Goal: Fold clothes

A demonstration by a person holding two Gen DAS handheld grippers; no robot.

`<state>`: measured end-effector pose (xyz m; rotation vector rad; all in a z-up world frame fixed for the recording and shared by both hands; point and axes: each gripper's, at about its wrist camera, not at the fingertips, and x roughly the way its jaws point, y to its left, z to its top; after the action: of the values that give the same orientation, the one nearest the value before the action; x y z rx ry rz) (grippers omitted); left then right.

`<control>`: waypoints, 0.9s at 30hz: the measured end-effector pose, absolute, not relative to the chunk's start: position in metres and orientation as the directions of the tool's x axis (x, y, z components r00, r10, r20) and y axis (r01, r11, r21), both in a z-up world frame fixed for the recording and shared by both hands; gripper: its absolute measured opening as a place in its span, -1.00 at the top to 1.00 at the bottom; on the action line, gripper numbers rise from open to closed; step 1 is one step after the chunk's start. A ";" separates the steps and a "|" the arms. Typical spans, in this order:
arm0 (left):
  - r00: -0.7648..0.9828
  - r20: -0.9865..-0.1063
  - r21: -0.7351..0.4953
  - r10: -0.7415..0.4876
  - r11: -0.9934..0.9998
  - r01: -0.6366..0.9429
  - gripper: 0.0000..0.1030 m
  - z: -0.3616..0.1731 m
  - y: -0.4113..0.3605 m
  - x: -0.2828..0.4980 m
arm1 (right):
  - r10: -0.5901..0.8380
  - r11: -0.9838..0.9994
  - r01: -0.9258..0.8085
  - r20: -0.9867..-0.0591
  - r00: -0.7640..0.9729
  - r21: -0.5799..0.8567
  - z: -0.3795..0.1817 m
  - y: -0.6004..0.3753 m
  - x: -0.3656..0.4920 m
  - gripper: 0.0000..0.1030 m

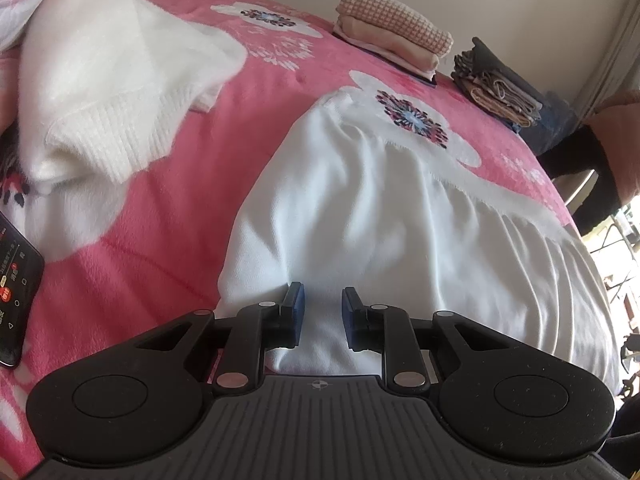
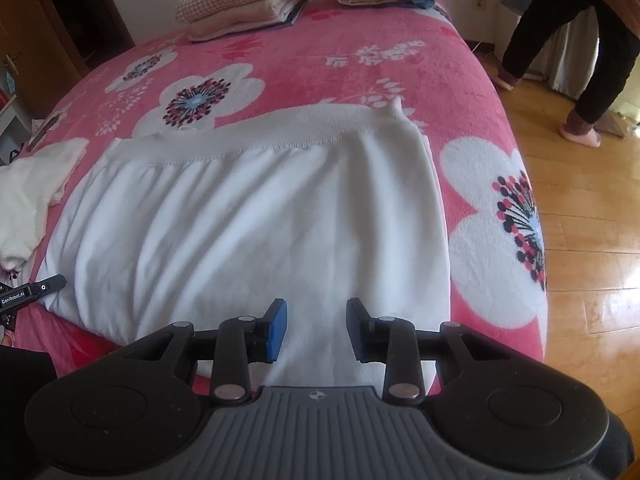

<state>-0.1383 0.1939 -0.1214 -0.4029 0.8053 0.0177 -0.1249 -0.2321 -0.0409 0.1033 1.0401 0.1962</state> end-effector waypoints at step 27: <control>0.661 -0.730 -0.367 -0.175 0.916 -0.162 0.58 -0.121 0.203 -0.130 | 0.233 0.679 -0.726 -0.906 0.353 -0.109 -0.084 -0.159 -0.140 0.57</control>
<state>-0.1298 0.2033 -0.1213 -0.4262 0.8558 -0.0075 -0.1396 -0.1587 -0.0844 -0.5566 1.0341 0.6628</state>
